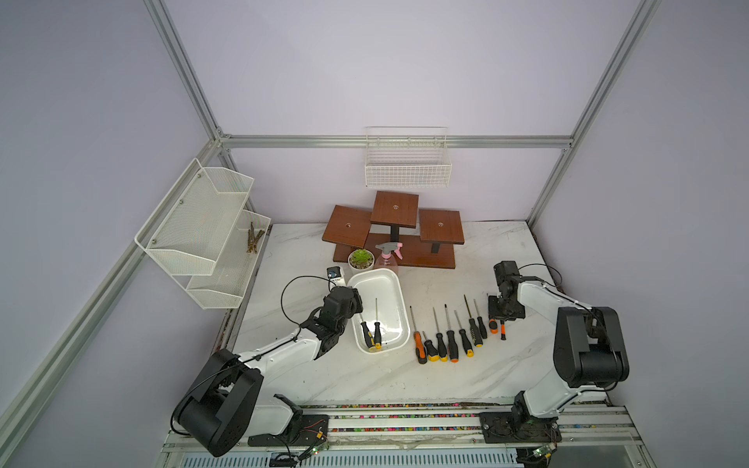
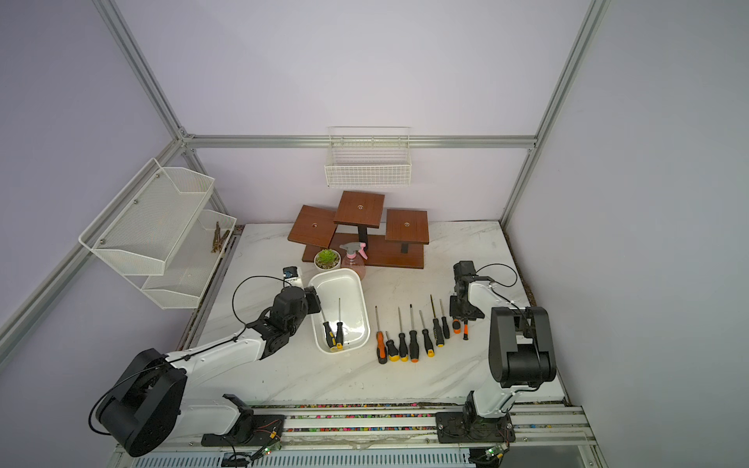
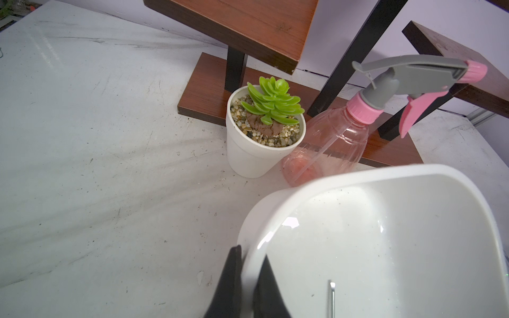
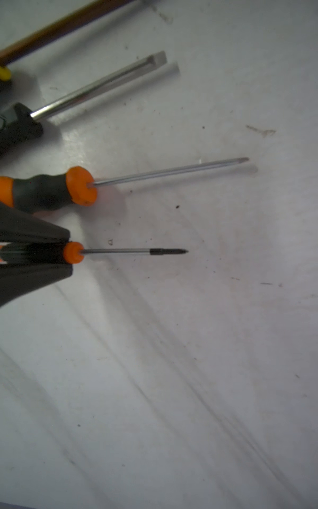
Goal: Take out the screwdriver from the storage box
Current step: Place the screwdriver at the center of the board.
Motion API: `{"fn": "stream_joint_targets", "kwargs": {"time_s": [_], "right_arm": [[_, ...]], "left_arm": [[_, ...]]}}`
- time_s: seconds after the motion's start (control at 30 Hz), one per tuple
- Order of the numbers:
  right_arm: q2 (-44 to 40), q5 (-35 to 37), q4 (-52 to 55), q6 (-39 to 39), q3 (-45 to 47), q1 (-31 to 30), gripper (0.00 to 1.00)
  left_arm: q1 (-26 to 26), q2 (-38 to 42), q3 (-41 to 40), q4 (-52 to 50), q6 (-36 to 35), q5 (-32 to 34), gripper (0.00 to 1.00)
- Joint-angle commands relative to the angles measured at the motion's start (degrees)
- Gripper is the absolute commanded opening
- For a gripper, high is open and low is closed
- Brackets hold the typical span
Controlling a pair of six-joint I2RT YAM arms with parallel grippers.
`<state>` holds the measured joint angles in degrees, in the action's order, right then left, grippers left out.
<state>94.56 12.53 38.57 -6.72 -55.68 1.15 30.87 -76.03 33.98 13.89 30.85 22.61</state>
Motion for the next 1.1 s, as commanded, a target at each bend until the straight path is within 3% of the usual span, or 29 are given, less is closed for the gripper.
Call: {"fn": "stream_joint_targets", "kwargs": {"time_s": [0.0, 0.27, 0.53, 1.07], "right_arm": [[0.7, 0.3, -1.1, 0.7, -1.7, 0.7, 0.00], [1.1, -1.4, -1.3, 1.1, -1.7, 1.2, 0.01], [1.0, -2.3, -1.1, 1.2, -1.7, 1.7, 0.13], [2.3, -3.9, -0.7, 1.6, -2.0, 1.7, 0.14]], "left_arm": [[0.0, -0.4, 1.6, 0.1, -1.1, 0.1, 0.00], [0.0, -0.5, 1.7, 0.1, -1.2, 0.0, 0.00], [0.1, 0.0, 1.4, 0.2, -1.1, 0.1, 0.00], [0.0, 0.2, 1.2, 0.2, -1.0, 0.3, 0.00]]}}
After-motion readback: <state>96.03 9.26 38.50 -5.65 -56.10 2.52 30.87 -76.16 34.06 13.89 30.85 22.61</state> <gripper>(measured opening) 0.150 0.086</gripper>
